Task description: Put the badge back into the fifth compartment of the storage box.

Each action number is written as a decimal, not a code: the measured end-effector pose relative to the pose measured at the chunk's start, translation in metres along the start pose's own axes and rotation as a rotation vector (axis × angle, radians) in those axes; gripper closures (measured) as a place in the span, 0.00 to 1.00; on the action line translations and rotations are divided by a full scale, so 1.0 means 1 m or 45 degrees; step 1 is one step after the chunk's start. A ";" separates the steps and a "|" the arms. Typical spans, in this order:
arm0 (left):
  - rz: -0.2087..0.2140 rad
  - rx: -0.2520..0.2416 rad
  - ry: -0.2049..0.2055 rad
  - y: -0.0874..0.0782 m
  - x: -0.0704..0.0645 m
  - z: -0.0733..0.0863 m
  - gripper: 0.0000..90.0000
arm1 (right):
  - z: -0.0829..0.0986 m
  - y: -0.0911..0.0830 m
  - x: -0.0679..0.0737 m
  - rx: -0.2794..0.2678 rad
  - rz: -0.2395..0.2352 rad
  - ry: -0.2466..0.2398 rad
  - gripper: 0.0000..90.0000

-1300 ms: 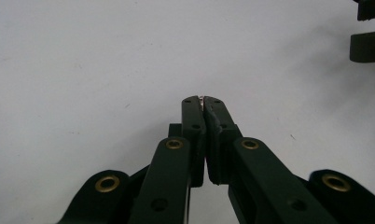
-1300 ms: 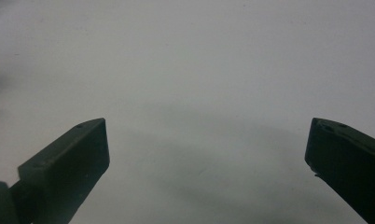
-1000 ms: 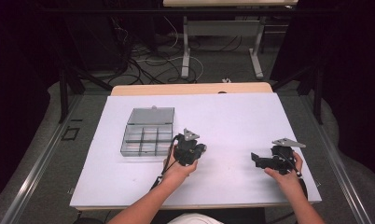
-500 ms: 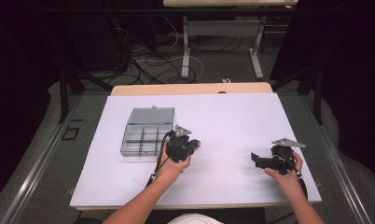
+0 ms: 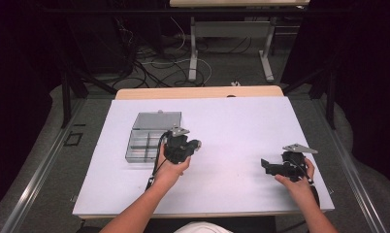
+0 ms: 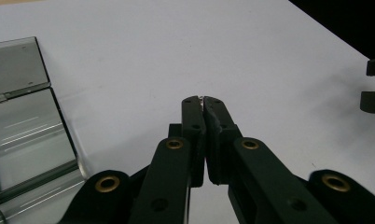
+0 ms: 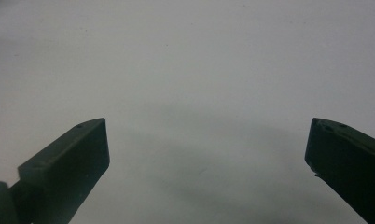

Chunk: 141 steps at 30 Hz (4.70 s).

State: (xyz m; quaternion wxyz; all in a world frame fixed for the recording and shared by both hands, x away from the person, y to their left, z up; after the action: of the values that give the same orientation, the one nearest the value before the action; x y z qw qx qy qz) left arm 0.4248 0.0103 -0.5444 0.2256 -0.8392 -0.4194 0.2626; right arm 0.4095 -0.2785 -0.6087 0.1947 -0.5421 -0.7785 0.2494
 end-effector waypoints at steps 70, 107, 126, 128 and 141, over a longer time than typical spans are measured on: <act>-0.200 -0.076 -0.226 -0.060 0.116 0.000 0.98 | 0.001 -0.003 -0.003 0.000 0.015 0.023 0.00; -0.257 -0.011 -0.290 -0.058 0.144 0.033 0.98 | 0.002 -0.002 -0.003 0.001 0.013 0.026 0.00; -0.286 0.044 -0.274 -0.050 0.146 0.043 0.98 | 0.001 -0.002 -0.003 0.003 0.010 0.025 0.00; -0.285 0.043 -0.272 -0.050 0.145 0.043 0.98 | 0.001 -0.002 -0.003 0.003 0.011 0.030 0.00; -0.291 0.059 -0.269 -0.047 0.145 0.045 0.98 | 0.001 -0.003 -0.004 -0.006 0.009 0.018 0.00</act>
State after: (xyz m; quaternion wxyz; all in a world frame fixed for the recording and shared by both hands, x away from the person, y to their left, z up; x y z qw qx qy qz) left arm 0.4432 0.1620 -0.5871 0.2279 -0.7483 -0.5274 0.3317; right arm 0.4085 -0.2836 -0.6077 0.1983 -0.5470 -0.7757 0.2444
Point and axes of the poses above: each handheld gripper's, and its own axes: y roughly forward along the jaws, z roughly out of its underside, x roughly to its left, the point moved 10 cm from there along y, roughly forward along the jaws, and after that the axes turned 5 degrees about -y, right-handed, at the moved point
